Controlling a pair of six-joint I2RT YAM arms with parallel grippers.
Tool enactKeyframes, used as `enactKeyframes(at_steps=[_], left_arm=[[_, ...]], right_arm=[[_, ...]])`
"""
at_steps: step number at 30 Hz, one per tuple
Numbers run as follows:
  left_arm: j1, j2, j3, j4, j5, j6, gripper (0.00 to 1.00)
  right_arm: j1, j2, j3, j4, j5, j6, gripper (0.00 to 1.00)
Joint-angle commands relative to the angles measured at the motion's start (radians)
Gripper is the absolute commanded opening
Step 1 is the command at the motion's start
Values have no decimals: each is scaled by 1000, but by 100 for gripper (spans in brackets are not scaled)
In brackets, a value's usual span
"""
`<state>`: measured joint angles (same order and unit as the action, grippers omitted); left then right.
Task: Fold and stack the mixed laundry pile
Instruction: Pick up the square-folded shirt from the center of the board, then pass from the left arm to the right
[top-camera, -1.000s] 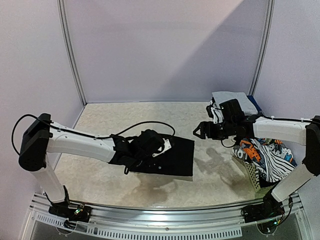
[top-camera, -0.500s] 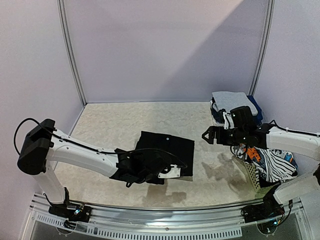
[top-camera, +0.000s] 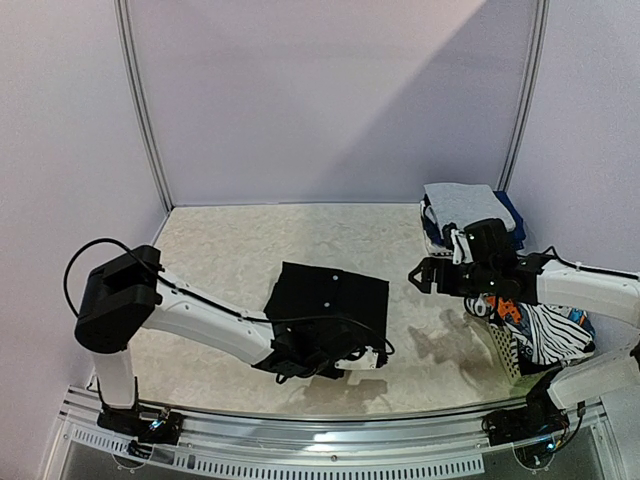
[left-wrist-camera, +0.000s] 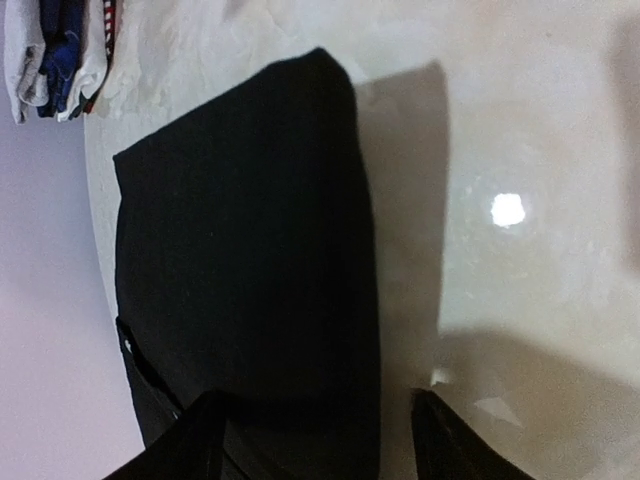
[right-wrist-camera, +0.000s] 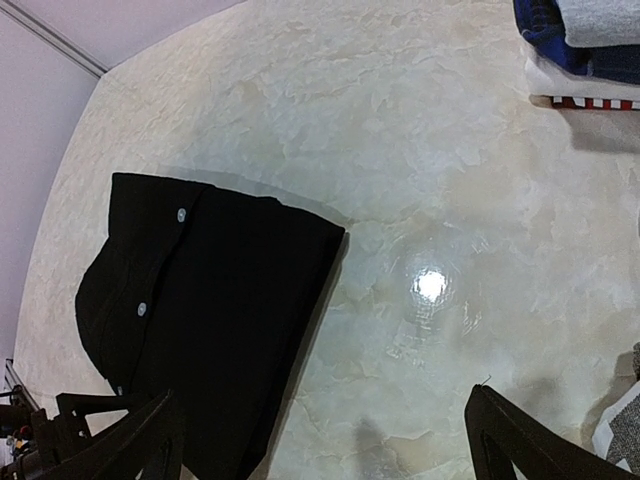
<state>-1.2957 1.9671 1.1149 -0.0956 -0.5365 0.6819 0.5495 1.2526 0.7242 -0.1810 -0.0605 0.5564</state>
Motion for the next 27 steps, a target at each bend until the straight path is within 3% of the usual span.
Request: enactKeyframes(at_steps=[1, 3, 9, 10, 19, 27], left_arm=[[-10, 63, 13, 71, -26, 41, 60], [-10, 80, 6, 129, -48, 62, 54], [-8, 105, -41, 316, -93, 143, 4], [-8, 102, -47, 331, -96, 145, 0], [26, -42, -138, 429, -17, 53, 0], [54, -131, -207, 474, 22, -7, 0]], right_arm=[[-2, -27, -18, -18, 29, 7, 99], [-3, -27, -23, -10, 30, 10, 99], [-3, -28, -41, 27, 11, 36, 99], [-3, -27, -39, 29, 3, 41, 99], [-2, 22, -36, 164, -201, 138, 99], [-2, 229, -26, 334, -376, 254, 99]])
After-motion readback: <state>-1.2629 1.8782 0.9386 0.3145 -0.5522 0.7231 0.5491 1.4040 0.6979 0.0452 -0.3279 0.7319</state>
